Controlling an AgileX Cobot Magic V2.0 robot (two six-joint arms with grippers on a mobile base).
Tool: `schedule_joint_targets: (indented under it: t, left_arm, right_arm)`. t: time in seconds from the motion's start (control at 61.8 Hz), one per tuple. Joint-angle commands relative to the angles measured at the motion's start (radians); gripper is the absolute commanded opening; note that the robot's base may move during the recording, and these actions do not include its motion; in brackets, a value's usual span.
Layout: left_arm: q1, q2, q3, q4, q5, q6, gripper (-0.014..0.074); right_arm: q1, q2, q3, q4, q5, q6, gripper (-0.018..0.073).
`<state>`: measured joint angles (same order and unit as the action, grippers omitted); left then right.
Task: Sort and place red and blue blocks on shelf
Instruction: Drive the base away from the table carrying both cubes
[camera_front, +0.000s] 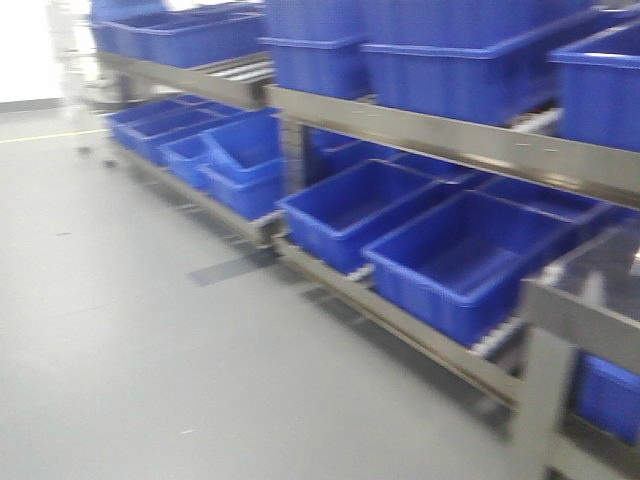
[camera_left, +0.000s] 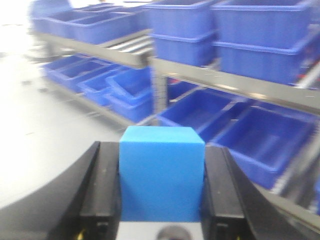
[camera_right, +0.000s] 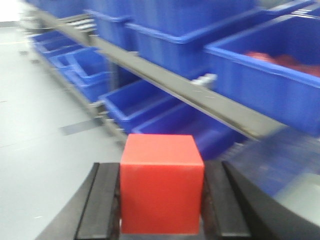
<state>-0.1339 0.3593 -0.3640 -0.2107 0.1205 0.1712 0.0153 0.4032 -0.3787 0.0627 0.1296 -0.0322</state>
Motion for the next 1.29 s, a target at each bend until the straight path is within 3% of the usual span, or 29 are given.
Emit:
schedule_joint_targets:
  t: [0.0, 1.279]
  left_arm:
    - [-0.002, 0.005, -0.033, -0.004, -0.083, -0.001, 0.0125]
    - [-0.002, 0.005, -0.033, -0.004, -0.083, -0.001, 0.0125]
  right_arm:
    - [-0.007, 0.003, -0.029, 0.003, -0.09, -0.004, 0.0048]
    - [-0.007, 0.003, -0.029, 0.003, -0.09, -0.004, 0.0048]
